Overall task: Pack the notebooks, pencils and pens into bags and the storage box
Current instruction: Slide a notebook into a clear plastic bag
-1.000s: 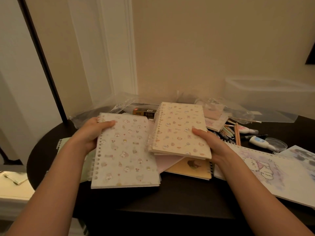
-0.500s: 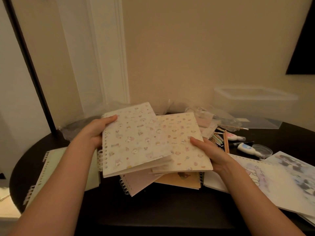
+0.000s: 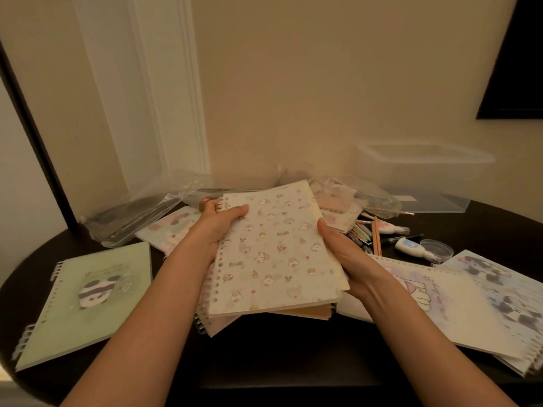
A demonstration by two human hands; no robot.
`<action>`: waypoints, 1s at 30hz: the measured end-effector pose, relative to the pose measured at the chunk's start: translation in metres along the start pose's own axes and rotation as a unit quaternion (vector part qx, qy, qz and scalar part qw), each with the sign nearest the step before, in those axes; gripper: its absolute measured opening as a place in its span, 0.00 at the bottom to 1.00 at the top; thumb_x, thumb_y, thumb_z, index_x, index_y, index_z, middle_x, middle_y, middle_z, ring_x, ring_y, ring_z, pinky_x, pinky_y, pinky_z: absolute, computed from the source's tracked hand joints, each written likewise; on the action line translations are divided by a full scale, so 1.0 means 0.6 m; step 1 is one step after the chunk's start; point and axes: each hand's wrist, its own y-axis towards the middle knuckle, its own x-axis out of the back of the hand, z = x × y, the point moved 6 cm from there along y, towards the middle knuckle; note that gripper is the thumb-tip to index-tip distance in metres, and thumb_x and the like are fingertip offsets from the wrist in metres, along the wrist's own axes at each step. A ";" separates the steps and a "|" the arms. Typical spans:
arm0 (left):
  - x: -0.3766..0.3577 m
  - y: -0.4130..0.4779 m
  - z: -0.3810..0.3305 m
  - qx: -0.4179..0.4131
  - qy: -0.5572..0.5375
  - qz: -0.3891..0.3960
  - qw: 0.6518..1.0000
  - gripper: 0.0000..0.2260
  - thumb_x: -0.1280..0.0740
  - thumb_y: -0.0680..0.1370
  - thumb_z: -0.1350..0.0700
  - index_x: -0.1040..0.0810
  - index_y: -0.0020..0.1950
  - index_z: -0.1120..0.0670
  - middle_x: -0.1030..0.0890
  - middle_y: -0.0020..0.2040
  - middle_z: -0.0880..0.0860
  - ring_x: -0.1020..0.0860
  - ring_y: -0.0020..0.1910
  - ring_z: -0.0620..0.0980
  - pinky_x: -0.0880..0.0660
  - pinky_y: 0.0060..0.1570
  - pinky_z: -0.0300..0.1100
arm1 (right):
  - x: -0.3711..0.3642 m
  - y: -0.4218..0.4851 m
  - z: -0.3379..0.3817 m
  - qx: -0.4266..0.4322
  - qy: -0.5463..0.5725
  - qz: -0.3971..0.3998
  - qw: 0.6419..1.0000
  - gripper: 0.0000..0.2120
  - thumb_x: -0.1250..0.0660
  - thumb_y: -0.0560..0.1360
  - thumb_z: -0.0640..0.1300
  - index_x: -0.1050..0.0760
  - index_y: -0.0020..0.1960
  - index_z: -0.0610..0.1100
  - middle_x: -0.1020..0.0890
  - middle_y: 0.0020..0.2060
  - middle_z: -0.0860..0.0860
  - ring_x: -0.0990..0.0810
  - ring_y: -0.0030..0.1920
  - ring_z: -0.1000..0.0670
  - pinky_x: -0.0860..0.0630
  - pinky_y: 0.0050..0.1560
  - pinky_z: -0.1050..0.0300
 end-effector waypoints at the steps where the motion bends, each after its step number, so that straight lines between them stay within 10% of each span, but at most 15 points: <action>1: -0.002 0.001 0.003 0.000 0.003 -0.004 1.000 0.34 0.28 0.73 0.58 0.43 0.74 0.51 0.24 0.59 0.59 0.21 0.46 0.55 0.22 0.39 0.48 | -0.003 -0.004 0.002 0.002 0.002 0.006 1.000 0.19 0.37 0.67 0.53 0.23 0.54 0.44 0.15 0.47 0.47 0.15 0.46 0.48 0.18 0.44 0.52; 8: 0.013 0.002 0.012 -0.018 0.060 -0.046 0.997 0.43 0.21 0.57 0.44 0.40 0.66 0.47 0.25 0.61 0.57 0.22 0.55 0.58 0.24 0.56 0.54 | 0.004 -0.025 0.012 -0.015 -0.092 -0.001 0.996 0.12 0.36 0.73 0.47 0.25 0.56 0.45 0.14 0.45 0.49 0.15 0.45 0.50 0.19 0.42 0.53; 16: -0.011 -0.079 0.000 -0.217 0.035 -0.059 0.974 0.35 0.25 0.69 0.49 0.39 0.71 0.50 0.25 0.61 0.50 0.22 0.55 0.50 0.23 0.56 0.51 | -0.004 -0.064 0.010 0.044 -0.199 -0.021 0.979 0.12 0.33 0.74 0.44 0.25 0.57 0.49 0.15 0.48 0.54 0.16 0.48 0.52 0.20 0.42 0.59; 30: -0.046 -0.183 0.007 -0.363 -0.001 0.114 0.925 0.46 0.26 0.61 0.41 0.48 0.73 0.40 0.27 0.64 0.49 0.23 0.58 0.45 0.21 0.49 0.42 | -0.015 -0.158 0.012 0.239 -0.234 -0.047 0.941 0.18 0.35 0.73 0.41 0.33 0.61 0.53 0.18 0.49 0.63 0.18 0.51 0.58 0.21 0.43 0.65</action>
